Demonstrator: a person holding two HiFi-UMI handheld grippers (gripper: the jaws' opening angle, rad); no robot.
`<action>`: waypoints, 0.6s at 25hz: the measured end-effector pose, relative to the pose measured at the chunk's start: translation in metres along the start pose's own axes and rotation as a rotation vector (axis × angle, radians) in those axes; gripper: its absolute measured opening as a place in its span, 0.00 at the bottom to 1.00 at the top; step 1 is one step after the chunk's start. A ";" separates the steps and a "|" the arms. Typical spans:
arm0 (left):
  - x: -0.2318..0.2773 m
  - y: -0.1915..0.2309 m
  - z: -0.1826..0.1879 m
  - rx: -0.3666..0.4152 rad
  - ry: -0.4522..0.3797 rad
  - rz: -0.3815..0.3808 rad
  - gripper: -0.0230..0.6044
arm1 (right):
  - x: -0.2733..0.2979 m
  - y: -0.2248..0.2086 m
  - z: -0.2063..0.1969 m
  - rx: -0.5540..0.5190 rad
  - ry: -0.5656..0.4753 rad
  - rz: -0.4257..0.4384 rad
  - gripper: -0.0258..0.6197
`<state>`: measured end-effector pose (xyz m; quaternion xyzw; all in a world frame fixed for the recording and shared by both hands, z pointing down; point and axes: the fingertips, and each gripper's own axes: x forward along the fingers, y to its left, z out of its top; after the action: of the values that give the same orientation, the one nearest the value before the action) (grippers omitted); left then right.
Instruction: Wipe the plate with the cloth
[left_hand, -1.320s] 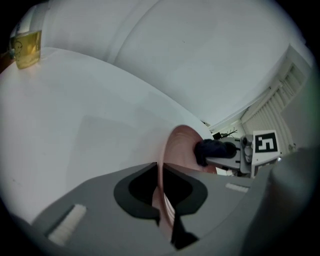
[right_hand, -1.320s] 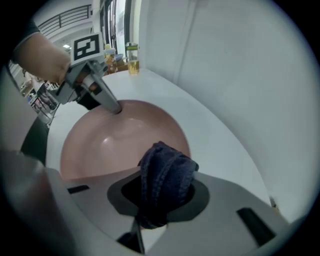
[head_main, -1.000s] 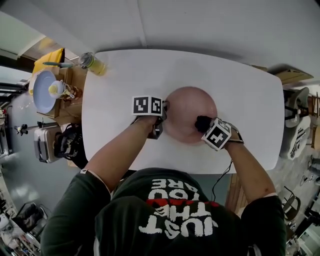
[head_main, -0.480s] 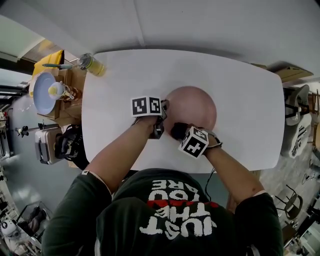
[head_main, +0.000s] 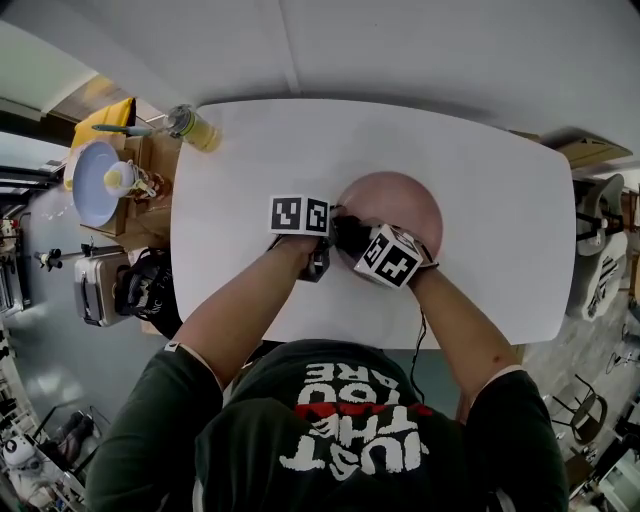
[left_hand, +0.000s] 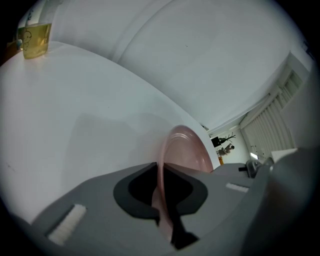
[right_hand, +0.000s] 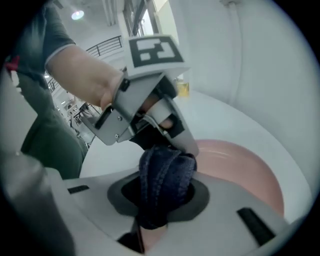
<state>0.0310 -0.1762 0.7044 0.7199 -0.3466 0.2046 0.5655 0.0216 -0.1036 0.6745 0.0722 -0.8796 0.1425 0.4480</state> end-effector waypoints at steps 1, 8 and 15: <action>-0.001 0.000 0.000 -0.006 -0.001 -0.002 0.07 | -0.010 -0.003 -0.001 0.028 -0.025 -0.003 0.15; -0.005 0.004 -0.002 0.047 0.018 0.026 0.07 | -0.029 -0.034 -0.015 -0.004 -0.007 -0.120 0.15; -0.004 0.002 0.000 0.085 0.034 0.043 0.07 | -0.019 -0.082 -0.001 -0.023 0.014 -0.219 0.15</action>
<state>0.0265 -0.1751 0.7034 0.7322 -0.3432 0.2433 0.5357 0.0546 -0.1806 0.6751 0.1615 -0.8649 0.0831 0.4680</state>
